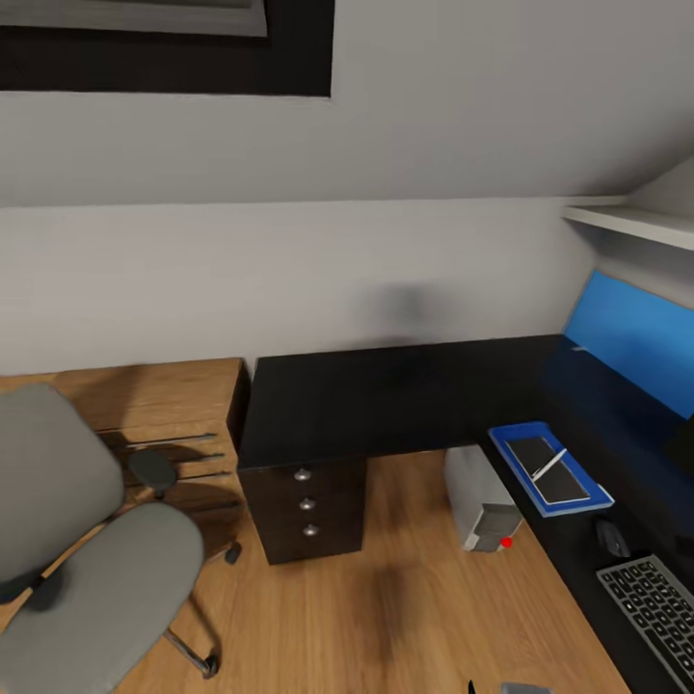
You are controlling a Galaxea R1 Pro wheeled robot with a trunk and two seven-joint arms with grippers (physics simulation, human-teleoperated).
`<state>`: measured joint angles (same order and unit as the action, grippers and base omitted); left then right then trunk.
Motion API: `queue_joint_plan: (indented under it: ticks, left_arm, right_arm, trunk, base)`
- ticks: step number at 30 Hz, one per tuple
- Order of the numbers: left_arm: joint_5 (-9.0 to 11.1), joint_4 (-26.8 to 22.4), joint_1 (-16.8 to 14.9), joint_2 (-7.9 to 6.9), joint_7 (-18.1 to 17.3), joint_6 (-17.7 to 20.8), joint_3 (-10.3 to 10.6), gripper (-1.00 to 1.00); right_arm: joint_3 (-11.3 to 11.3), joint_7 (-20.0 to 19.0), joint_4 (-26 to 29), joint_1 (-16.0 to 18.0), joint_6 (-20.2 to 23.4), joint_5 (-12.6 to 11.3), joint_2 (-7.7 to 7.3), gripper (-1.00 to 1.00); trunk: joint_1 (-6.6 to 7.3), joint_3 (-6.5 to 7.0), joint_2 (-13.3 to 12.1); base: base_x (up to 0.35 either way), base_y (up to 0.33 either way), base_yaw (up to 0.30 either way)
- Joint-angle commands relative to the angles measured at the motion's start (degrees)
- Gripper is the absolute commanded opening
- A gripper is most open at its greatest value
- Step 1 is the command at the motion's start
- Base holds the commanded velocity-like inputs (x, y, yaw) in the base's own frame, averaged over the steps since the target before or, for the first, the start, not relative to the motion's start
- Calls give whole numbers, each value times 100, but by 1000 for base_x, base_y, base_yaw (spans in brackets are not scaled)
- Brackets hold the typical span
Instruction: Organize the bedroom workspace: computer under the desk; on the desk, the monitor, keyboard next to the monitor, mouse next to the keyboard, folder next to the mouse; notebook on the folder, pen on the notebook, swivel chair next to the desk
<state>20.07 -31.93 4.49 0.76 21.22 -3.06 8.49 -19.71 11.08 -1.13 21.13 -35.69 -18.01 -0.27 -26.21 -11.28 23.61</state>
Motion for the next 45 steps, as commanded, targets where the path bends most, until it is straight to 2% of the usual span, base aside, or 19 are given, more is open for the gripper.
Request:
queue_joint_plan:
  ticks: [1, 3, 8, 26, 37, 45]
  left_arm:
    - [53, 12, 0, -1, 41, -62, 70, 100]
    - [36, 68, 0, 59, 39, -122, 131, 100]
    - [33, 72, 0, 68, 38, -128, 128, 100]
    - [37, 81, 0, 68, 40, -134, 127, 100]
    - [41, 82, 0, 65, 40, -130, 127, 100]
    - [41, 81, 0, 65, 40, -150, 120, 100]
  right_arm:
    - [-54, 21, -11, 7, -24, -19, -4, 100]
    - [-50, 23, -12, 6, -28, -18, -24, 100]
    - [-50, 24, -13, 6, -27, -18, -25, 100]
    - [-58, 26, -19, -3, -229, -9, -13, 100]
    - [-65, 26, -19, -3, -237, -2, 7, 100]
    - [-73, 34, -22, -61, -667, 0, 22, 100]
  trunk:
    - [-1, -11, 11]
    - [-1, -12, 11]
    - [-1, -12, 11]
    - [-1, 31, 11]
    - [-1, 60, 11]
    - [-1, 83, 11]
  base:
    - [-251, 0, 101]
    - [-224, -18, 29]
    - [-67, -16, 3]
    - [-2, 0, 248]
    - [-254, 0, 264]
    - [-32, 0, 264]
